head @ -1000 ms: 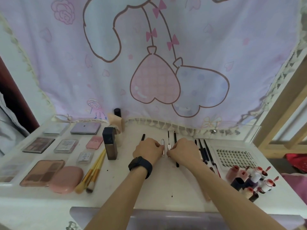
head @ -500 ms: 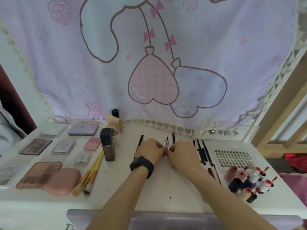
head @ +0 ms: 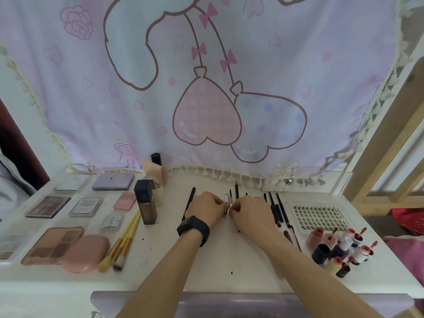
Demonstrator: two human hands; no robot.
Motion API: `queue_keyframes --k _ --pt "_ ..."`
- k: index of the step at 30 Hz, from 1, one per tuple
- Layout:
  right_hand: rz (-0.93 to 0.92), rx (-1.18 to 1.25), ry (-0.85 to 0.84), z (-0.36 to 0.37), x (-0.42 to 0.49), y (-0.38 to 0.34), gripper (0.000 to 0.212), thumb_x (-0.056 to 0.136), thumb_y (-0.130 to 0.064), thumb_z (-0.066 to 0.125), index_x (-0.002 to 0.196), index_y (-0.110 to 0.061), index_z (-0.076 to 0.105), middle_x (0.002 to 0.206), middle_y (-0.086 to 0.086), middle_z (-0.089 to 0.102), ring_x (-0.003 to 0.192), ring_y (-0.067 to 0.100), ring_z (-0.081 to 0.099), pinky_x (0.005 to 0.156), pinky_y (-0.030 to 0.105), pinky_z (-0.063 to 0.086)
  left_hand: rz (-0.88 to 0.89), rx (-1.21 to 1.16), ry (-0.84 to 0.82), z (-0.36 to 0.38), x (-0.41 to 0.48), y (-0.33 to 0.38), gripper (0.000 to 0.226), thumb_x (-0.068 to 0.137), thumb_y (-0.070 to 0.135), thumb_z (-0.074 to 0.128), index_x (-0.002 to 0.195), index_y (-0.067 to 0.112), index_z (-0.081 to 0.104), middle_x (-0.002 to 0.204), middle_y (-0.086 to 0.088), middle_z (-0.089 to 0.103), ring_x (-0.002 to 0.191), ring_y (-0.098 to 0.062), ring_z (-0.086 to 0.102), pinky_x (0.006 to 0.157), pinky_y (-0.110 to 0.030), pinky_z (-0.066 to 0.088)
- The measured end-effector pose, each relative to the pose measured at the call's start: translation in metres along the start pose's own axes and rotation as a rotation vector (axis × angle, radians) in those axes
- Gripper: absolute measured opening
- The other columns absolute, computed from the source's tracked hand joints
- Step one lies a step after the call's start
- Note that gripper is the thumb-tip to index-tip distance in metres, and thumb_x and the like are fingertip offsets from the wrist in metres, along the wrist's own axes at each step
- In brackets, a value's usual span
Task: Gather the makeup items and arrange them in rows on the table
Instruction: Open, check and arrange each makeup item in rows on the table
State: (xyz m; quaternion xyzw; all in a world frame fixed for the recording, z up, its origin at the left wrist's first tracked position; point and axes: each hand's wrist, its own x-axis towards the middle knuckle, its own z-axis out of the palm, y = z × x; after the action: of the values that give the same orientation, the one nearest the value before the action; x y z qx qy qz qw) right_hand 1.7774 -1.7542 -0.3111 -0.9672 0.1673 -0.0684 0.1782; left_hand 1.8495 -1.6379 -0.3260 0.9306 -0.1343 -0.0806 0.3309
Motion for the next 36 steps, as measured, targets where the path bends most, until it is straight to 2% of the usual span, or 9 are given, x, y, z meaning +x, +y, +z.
queue_keyframes --k 7,13,16,20,23,25,29,33,36 --pt "-0.027 -0.007 0.057 -0.006 -0.004 0.001 0.021 0.095 -0.027 0.056 0.100 -0.019 0.075 0.093 -0.001 0.073 0.090 0.020 0.066 0.077 0.033 0.054 0.007 0.023 -0.008 -0.010 -0.001 -0.001 0.022 0.090 0.041 0.060 0.078 0.030 0.074 0.085 0.008 0.074 0.085 -0.016 0.067 0.080 -0.035 0.058" --pt "-0.057 0.041 0.128 -0.011 -0.023 0.006 0.024 0.099 -0.029 0.054 0.116 -0.024 0.069 0.105 -0.007 0.072 0.099 0.014 0.063 0.079 0.028 0.045 0.018 0.072 0.118 -0.028 -0.012 -0.009 0.023 0.093 0.042 0.056 0.106 0.034 0.073 0.102 0.011 0.071 0.093 -0.015 0.066 0.080 -0.033 0.057" --pt "-0.094 0.118 0.160 -0.009 -0.046 0.012 0.025 0.100 -0.032 0.054 0.122 -0.027 0.065 0.106 -0.010 0.064 0.095 0.011 0.057 0.084 0.027 0.044 0.023 0.102 0.216 -0.033 -0.018 -0.019 0.025 0.094 0.041 0.054 0.114 0.036 0.068 0.111 0.009 0.067 0.098 -0.016 0.063 0.082 -0.035 0.056" --pt "-0.184 0.201 0.218 0.006 -0.096 0.020 0.031 0.099 -0.029 0.059 0.129 -0.026 0.064 0.125 -0.013 0.061 0.108 0.006 0.058 0.094 0.021 0.047 0.037 0.206 0.252 -0.028 -0.026 -0.037 0.039 0.095 0.039 0.054 0.133 0.030 0.055 0.132 -0.001 0.050 0.120 -0.020 0.049 0.085 -0.036 0.053" --pt "-0.223 0.115 0.261 0.020 -0.134 0.027 0.034 0.084 -0.018 0.079 0.118 -0.018 0.073 0.122 -0.006 0.069 0.113 0.016 0.067 0.099 0.034 0.052 -0.031 0.264 0.212 -0.024 -0.032 -0.044 0.049 0.097 0.039 0.052 0.142 0.020 0.044 0.139 -0.007 0.044 0.128 -0.026 0.043 0.090 -0.040 0.048" --pt "-0.278 0.023 0.294 0.034 -0.150 0.035 0.037 0.079 -0.016 0.084 0.115 -0.013 0.076 0.121 0.000 0.072 0.115 0.021 0.068 0.102 0.037 0.048 -0.046 0.323 0.215 -0.021 -0.035 -0.046 0.045 0.100 0.039 0.047 0.137 0.013 0.049 0.136 -0.011 0.048 0.125 -0.030 0.045 0.096 -0.041 0.046" --pt "-0.328 -0.037 0.312 0.049 -0.161 0.045 0.034 0.091 -0.020 0.074 0.122 -0.006 0.073 0.129 0.006 0.070 0.123 0.022 0.065 0.104 0.037 0.050 -0.043 0.429 0.252 -0.017 -0.043 -0.047 0.037 0.105 0.034 0.038 0.118 0.009 0.062 0.124 -0.015 0.053 0.116 -0.035 0.048 0.096 -0.041 0.045" --pt "-0.403 -0.069 0.355 0.053 -0.164 0.045 0.044 0.100 -0.029 0.044 0.124 -0.004 0.072 0.130 0.008 0.068 0.124 0.023 0.064 0.108 0.038 0.046 -0.082 0.428 0.274 -0.013 -0.052 -0.047 0.028 0.105 0.022 0.037 0.118 0.009 0.058 0.121 -0.018 0.053 0.110 -0.036 0.049 0.091 -0.041 0.044" --pt "-0.405 -0.015 0.370 0.058 -0.166 0.050 0.047 0.101 -0.029 0.041 0.128 -0.003 0.068 0.134 0.010 0.066 0.128 0.024 0.061 0.111 0.038 0.043 -0.081 0.360 0.288 -0.013 -0.061 -0.046 0.025 0.105 0.018 0.036 0.116 0.007 0.056 0.117 -0.020 0.055 0.107 -0.037 0.051 0.090 -0.042 0.042"
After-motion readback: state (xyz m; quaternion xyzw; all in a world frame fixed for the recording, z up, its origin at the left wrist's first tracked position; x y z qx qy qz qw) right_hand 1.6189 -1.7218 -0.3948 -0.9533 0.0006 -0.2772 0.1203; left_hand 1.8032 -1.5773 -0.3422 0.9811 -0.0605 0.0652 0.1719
